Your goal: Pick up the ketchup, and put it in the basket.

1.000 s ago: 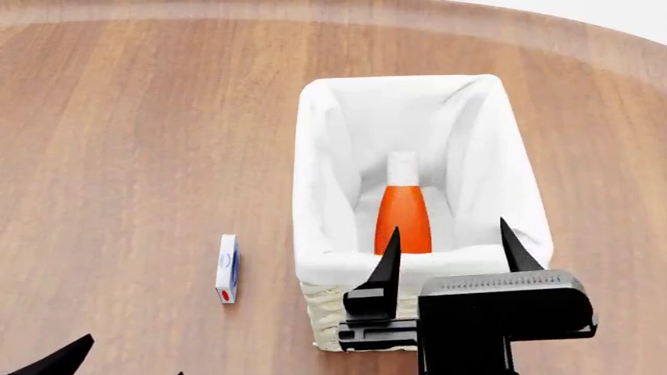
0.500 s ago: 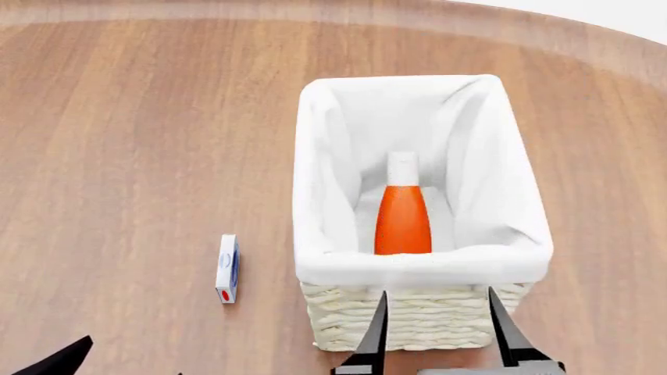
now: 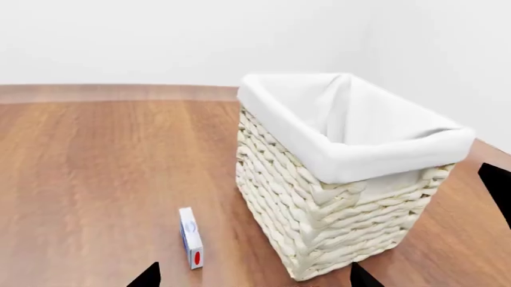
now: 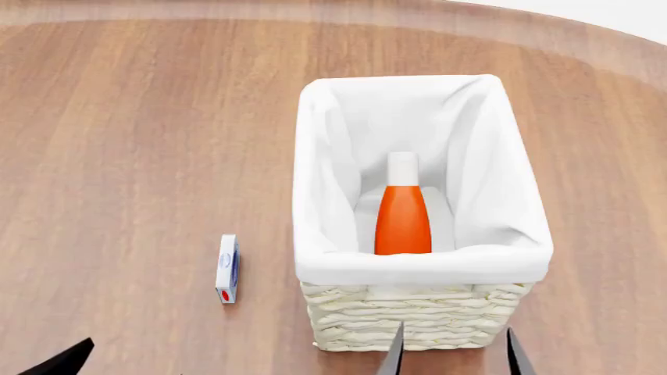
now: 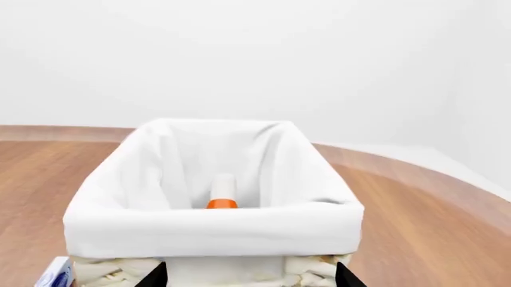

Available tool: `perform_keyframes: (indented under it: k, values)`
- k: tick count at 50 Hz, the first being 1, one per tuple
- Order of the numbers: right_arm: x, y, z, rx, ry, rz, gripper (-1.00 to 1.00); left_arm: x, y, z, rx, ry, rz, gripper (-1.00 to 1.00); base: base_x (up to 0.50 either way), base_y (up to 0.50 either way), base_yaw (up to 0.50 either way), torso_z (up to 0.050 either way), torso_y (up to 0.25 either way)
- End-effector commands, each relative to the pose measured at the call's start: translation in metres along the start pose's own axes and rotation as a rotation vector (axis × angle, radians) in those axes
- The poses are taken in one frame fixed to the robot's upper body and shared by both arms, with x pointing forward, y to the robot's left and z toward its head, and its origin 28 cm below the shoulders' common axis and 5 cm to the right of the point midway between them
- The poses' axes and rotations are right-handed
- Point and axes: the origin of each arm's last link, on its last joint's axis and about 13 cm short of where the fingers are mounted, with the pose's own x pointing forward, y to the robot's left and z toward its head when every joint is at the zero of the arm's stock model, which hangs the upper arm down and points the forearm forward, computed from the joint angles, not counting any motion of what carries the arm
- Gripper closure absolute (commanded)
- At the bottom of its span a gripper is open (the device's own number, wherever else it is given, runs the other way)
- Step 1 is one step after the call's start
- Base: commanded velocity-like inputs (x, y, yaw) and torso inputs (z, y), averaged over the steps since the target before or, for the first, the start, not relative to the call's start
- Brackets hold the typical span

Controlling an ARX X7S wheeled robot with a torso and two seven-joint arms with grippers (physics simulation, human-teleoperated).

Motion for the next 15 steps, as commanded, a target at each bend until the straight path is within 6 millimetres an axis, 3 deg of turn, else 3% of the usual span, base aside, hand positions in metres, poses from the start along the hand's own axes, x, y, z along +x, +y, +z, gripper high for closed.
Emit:
perform_keyframes:
  k: [1,15]
  values:
    - [0.0,-0.001,0.0,0.004,-0.011,-0.008,-1.0,0.004,0.001,-0.007,-0.029,-0.019,-0.002,-1.0,0.0,0.0,0.0,0.0,0.0]
    - [-0.017,-0.005,-0.002,-0.055,0.037,-0.066,-1.0,-0.009,0.001,-0.014,-0.056,-0.047,0.162,-1.0,0.0,0.0,0.0,0.0,0.0]
